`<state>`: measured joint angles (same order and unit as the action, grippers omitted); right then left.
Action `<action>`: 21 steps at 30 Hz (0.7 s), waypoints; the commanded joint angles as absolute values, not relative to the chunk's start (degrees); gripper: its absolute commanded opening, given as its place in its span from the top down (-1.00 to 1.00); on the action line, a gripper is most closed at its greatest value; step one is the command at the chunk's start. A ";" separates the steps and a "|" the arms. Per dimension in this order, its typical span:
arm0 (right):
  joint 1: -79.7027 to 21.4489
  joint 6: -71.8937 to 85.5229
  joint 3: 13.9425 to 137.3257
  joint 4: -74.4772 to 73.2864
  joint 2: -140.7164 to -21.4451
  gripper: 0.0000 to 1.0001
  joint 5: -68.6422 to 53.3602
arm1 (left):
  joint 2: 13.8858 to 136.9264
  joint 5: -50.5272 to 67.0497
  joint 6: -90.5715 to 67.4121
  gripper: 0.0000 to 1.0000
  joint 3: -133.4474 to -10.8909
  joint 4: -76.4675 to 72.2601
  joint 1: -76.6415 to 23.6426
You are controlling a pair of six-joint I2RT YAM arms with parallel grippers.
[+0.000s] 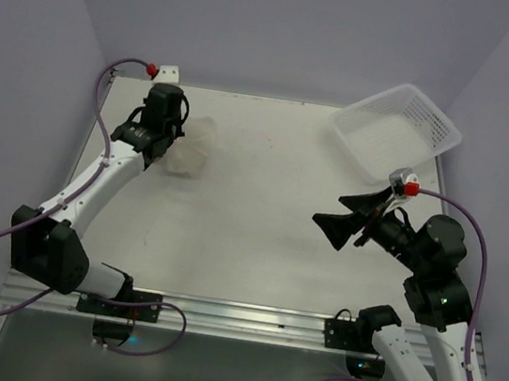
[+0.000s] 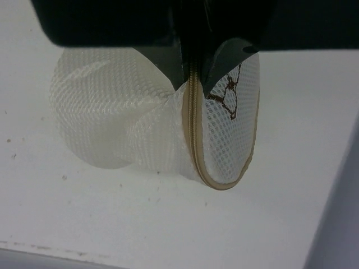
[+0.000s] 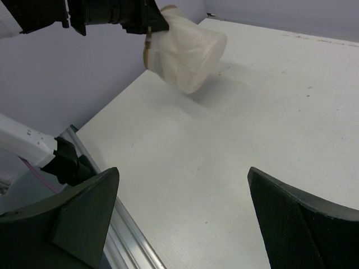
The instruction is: Unzip the laundry bag and remove the bra
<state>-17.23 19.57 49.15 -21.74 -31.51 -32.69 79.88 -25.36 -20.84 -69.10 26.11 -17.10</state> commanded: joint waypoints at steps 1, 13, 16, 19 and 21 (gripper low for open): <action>-17.31 19.51 48.87 -18.46 -32.25 -0.97 -31.03 | 79.28 -27.60 -3.97 1.00 -74.18 16.44 -17.48; -17.31 21.09 46.23 -15.73 -33.14 -0.97 -29.45 | 97.81 -38.49 15.90 1.00 -74.00 9.05 -40.24; -17.31 21.01 45.62 -16.52 -32.52 -0.97 -28.13 | 101.16 -40.25 15.04 1.00 -76.02 8.88 -45.69; -17.31 20.92 45.27 -16.96 -31.65 -0.97 -26.55 | 103.53 -40.17 11.62 1.00 -77.60 9.67 -50.70; -17.31 21.09 44.48 -16.96 -30.85 -0.97 -24.54 | 105.37 -39.90 9.50 1.00 -78.39 10.89 -54.38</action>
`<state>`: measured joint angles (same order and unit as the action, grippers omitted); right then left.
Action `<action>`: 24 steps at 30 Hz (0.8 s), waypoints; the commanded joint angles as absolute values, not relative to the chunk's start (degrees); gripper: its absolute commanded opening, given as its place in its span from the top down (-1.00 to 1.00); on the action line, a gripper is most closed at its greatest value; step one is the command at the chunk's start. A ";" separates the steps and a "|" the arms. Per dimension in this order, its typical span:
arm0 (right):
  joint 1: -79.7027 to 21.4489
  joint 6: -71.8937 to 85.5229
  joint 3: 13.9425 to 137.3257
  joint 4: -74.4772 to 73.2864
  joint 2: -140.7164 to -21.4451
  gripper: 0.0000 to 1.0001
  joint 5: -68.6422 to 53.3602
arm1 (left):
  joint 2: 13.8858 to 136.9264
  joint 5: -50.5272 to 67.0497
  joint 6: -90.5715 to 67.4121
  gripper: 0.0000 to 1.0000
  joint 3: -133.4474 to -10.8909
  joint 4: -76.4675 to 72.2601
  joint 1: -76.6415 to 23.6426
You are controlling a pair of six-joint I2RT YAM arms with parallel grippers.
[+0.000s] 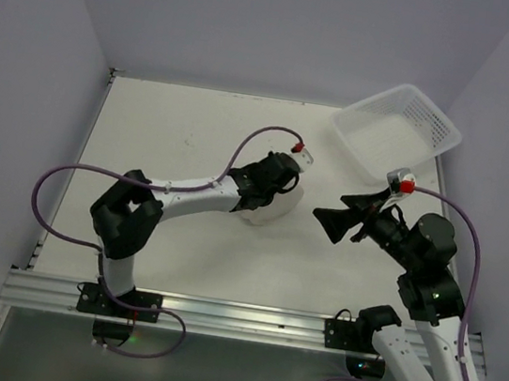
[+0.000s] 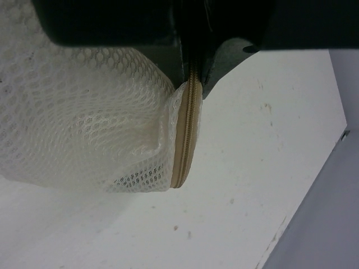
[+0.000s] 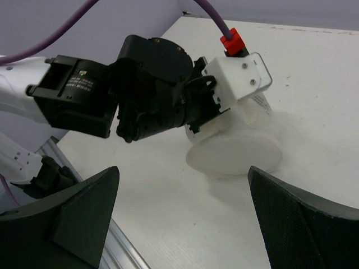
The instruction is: Unzip the laundry bag and remove the bra
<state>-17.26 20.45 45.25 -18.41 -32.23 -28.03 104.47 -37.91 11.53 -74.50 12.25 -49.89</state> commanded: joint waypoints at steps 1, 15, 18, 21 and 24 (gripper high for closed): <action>-17.31 21.35 44.12 -16.79 -29.81 -0.97 -23.74 | 105.99 -39.99 7.93 1.00 -78.66 11.25 -55.71; -17.31 22.06 42.19 -17.23 -22.95 -0.97 -18.37 | 100.48 -53.17 23.98 1.00 -80.86 7.65 -51.70; -17.31 22.06 42.19 -17.49 -21.98 -0.97 -17.93 | 95.91 -56.15 32.67 1.00 -78.32 2.04 -47.13; -17.23 21.71 42.01 -18.01 -21.36 -0.97 -17.75 | 92.56 -59.41 44.71 1.00 -73.14 -8.50 -43.09; -17.31 21.71 41.57 -18.28 -21.27 -0.97 -18.19 | 92.63 -59.59 48.60 1.00 -70.93 -10.46 -41.40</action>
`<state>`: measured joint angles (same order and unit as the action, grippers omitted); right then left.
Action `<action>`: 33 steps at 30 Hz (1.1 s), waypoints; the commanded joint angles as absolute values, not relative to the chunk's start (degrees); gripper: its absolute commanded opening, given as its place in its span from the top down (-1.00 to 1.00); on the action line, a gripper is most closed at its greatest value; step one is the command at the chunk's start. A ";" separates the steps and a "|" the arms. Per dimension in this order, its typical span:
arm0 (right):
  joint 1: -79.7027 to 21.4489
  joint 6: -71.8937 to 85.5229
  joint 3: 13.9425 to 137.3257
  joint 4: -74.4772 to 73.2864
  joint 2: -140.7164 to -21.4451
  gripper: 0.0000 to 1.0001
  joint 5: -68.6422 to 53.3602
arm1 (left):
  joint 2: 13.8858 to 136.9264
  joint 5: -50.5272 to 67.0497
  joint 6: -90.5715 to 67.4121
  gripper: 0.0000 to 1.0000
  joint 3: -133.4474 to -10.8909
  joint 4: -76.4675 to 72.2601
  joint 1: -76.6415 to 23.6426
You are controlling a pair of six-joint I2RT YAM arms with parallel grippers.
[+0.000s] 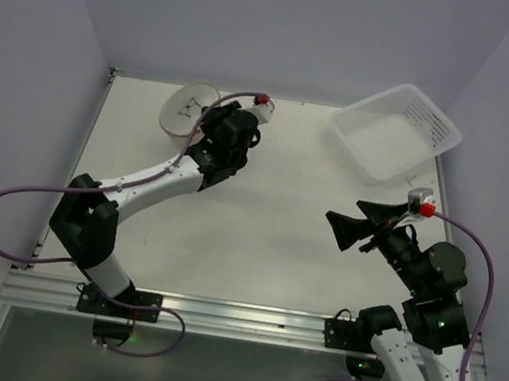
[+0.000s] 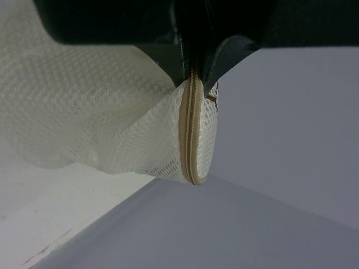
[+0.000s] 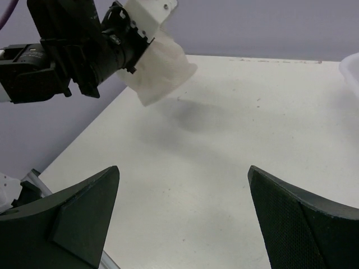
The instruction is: Unzip the laundry bag and remove the bra
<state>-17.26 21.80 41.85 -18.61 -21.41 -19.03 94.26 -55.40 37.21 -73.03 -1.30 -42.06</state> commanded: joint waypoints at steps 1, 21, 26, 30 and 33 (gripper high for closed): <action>-17.31 21.80 41.40 -18.28 -21.18 -0.97 -18.19 | 93.16 -59.59 47.65 1.00 -70.58 -10.63 -41.48; -17.31 23.73 38.06 -19.86 -17.58 -0.97 -17.14 | 114.44 -44.74 -2.62 0.92 -83.85 18.45 -57.92; -17.31 23.47 39.19 -20.57 -17.05 -0.97 -17.14 | 111.37 -43.78 -6.68 0.40 -85.17 22.32 -58.10; -17.31 22.33 40.69 -21.18 -17.31 -0.97 -17.23 | 107.06 -40.70 -9.83 -0.33 -85.17 23.73 -58.10; -17.31 21.45 42.18 -21.45 -18.10 -0.97 -17.14 | 104.16 -38.24 -13.25 -0.72 -86.21 25.39 -58.10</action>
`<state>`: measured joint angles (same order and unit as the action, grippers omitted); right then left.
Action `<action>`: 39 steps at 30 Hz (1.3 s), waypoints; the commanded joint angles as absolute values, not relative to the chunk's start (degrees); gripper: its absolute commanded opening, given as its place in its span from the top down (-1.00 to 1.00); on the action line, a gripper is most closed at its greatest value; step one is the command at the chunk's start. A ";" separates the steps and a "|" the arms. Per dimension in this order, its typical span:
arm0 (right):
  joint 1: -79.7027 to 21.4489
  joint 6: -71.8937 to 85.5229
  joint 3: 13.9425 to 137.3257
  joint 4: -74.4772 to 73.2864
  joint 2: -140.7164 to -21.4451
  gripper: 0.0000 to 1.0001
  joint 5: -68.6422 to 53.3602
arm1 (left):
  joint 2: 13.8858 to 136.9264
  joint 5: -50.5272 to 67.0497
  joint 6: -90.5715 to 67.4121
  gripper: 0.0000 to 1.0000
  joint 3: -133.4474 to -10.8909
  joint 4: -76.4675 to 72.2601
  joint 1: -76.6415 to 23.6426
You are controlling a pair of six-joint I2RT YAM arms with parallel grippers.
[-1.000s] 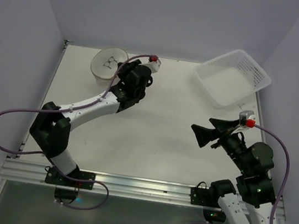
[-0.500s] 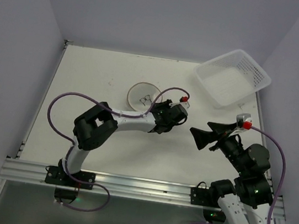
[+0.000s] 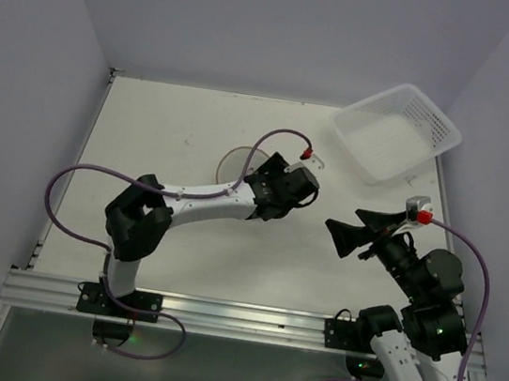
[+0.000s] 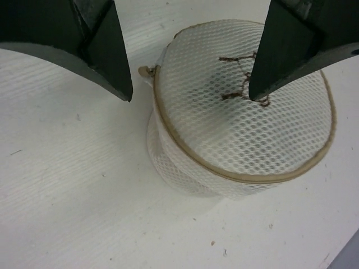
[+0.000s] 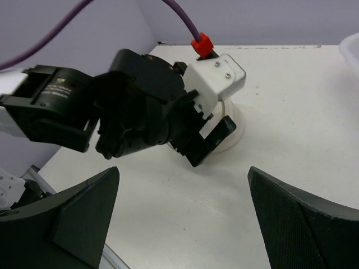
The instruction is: Unzip the laundry bag and remove the bra
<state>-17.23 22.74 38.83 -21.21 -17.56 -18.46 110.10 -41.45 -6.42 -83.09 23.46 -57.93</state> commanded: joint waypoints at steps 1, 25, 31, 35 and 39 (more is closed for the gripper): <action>-17.31 21.36 42.45 -21.45 -18.45 -0.97 -17.05 | 103.45 -37.80 -14.32 -0.81 -86.74 26.71 -58.01; -17.31 24.52 40.00 -10.64 -40.51 -0.97 -29.88 | 76.38 -7.04 -41.40 -0.93 -45.98 9.97 -40.08; -17.31 24.52 37.97 -7.39 -42.89 -0.97 -31.02 | 78.48 -3.88 -44.82 -0.81 -38.60 -7.28 -39.90; -17.31 25.40 37.00 -4.49 -43.33 -0.97 -31.81 | 80.07 -3.96 -50.52 -0.68 -34.38 -15.62 -39.99; -17.31 25.49 36.56 -3.69 -43.51 -0.97 -32.43 | 81.47 -5.53 -55.36 -0.64 -32.70 -17.58 -39.99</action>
